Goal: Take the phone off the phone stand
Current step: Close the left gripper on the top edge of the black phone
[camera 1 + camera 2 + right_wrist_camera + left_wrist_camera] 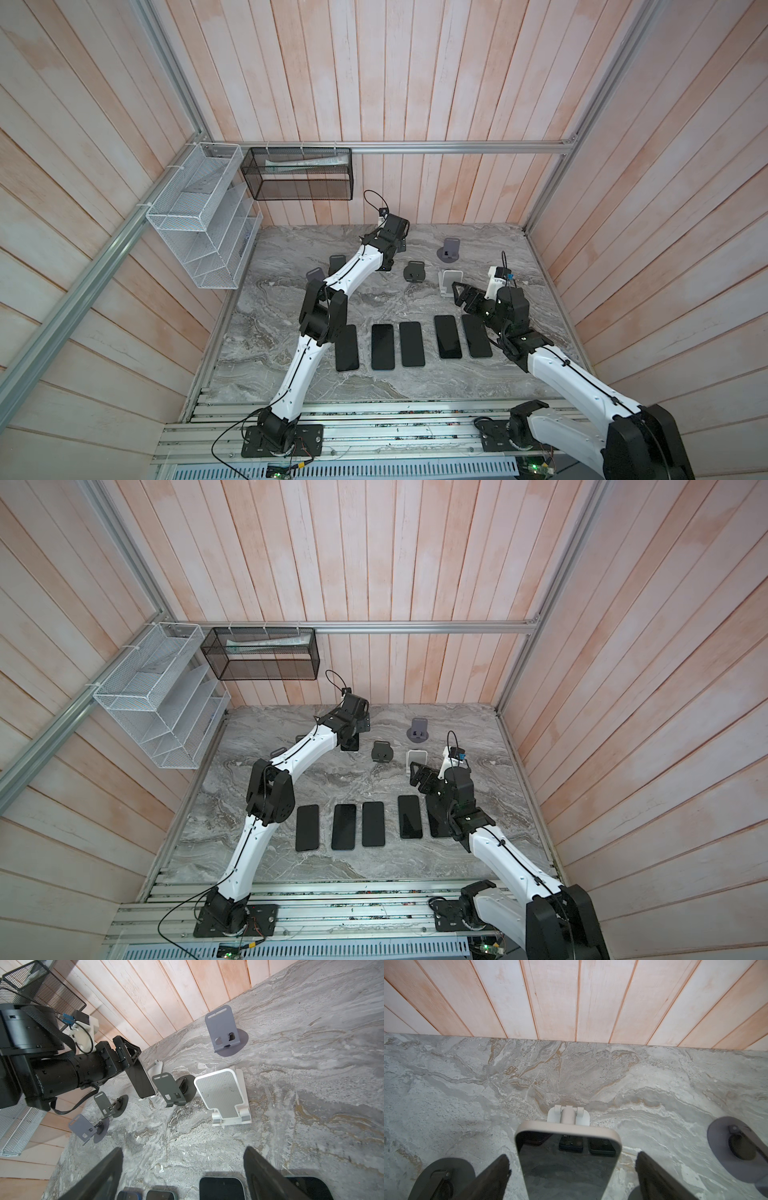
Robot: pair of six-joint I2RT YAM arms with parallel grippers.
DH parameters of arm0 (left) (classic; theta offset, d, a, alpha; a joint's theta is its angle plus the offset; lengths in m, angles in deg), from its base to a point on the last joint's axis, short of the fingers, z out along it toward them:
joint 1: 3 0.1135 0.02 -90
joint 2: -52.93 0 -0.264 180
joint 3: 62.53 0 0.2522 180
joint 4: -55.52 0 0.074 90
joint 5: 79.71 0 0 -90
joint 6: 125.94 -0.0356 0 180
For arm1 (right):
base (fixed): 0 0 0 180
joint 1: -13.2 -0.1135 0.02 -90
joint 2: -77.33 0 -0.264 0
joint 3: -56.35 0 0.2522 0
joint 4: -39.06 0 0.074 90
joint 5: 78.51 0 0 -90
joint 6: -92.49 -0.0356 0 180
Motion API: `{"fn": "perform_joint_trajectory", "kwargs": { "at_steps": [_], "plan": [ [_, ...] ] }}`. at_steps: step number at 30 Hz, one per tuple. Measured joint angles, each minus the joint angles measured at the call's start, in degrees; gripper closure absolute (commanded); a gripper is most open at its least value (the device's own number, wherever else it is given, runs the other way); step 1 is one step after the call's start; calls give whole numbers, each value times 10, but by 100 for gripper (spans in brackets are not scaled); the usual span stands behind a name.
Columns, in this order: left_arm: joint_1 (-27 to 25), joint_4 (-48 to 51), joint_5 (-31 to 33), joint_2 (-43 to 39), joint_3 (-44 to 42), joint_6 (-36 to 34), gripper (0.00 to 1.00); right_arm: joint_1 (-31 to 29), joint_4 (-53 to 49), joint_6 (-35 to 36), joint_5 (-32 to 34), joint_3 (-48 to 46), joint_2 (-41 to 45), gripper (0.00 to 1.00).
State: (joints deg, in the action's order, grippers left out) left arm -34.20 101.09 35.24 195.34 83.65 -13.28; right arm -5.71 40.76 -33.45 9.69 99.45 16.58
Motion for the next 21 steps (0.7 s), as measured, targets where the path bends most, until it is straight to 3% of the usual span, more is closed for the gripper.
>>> {"fn": "perform_joint_trajectory", "kwargs": {
  "at_steps": [8, 15, 21],
  "plan": [
    [0, -31, 11, 10, -3, -15, 10, 0, 4, 2, 5, -4, 0, 11],
    [5, -57, 11, 13, -23, -29, 26, -2, 9, 6, 19, -5, 0, 15],
    [5, -85, 20, 11, -41, -43, 29, -16, 10, 17, 37, -5, 0, 15]
  ]
}}
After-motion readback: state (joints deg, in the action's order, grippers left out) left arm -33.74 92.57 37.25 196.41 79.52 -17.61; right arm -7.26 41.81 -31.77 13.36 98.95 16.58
